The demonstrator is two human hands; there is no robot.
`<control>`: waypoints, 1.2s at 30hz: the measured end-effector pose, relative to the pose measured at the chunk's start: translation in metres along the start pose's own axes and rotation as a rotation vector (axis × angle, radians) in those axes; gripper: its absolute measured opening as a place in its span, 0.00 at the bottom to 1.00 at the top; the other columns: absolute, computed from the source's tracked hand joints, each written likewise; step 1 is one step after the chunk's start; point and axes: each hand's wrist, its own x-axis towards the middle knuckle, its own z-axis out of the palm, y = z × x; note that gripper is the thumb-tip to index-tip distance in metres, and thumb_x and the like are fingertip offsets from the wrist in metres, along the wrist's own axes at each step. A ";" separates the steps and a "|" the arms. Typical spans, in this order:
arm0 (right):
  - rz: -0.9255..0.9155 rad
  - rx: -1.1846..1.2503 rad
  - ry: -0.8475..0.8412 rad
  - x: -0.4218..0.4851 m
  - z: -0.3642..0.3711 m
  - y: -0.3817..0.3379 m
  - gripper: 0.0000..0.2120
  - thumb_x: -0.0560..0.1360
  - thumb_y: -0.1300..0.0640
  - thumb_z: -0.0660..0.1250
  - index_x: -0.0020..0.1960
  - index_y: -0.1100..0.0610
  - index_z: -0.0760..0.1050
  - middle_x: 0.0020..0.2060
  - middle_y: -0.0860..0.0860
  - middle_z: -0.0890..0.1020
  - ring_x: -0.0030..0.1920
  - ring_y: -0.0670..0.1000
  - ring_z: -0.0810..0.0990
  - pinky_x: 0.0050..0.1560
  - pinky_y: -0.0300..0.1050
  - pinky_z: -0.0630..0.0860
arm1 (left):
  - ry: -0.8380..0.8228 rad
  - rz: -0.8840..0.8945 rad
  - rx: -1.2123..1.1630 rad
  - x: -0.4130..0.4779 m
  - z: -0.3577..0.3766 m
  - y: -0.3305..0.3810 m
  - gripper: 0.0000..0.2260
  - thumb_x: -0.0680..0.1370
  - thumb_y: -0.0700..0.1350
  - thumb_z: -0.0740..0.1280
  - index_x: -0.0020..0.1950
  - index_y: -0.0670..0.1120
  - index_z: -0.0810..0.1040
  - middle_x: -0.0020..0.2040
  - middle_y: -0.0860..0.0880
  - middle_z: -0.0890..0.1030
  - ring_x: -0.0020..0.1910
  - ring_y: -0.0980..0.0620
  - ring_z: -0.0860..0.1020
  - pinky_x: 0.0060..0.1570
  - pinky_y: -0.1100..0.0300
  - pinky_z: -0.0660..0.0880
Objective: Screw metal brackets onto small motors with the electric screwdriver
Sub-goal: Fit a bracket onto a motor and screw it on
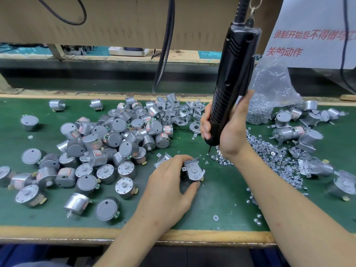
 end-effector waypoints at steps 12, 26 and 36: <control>0.000 -0.043 0.028 0.000 0.002 0.002 0.43 0.62 0.16 0.53 0.38 0.58 0.70 0.26 0.51 0.71 0.24 0.52 0.67 0.28 0.43 0.68 | -0.003 -0.008 -0.007 0.000 0.000 0.000 0.16 0.73 0.49 0.74 0.59 0.54 0.74 0.47 0.63 0.75 0.44 0.67 0.70 0.47 0.73 0.65; 0.020 -0.061 0.028 0.001 0.004 0.005 0.40 0.62 0.15 0.53 0.35 0.54 0.71 0.26 0.51 0.72 0.24 0.53 0.68 0.29 0.43 0.68 | 0.003 -0.004 -0.006 0.000 0.000 0.000 0.17 0.73 0.49 0.74 0.59 0.54 0.74 0.47 0.63 0.75 0.43 0.67 0.70 0.46 0.74 0.65; 0.049 0.001 -0.033 -0.003 0.009 -0.013 0.39 0.75 0.31 0.33 0.34 0.57 0.71 0.24 0.51 0.71 0.23 0.52 0.67 0.28 0.41 0.66 | -0.027 0.001 -0.026 0.001 -0.002 -0.001 0.17 0.74 0.50 0.75 0.60 0.54 0.75 0.46 0.67 0.74 0.45 0.70 0.70 0.48 0.75 0.64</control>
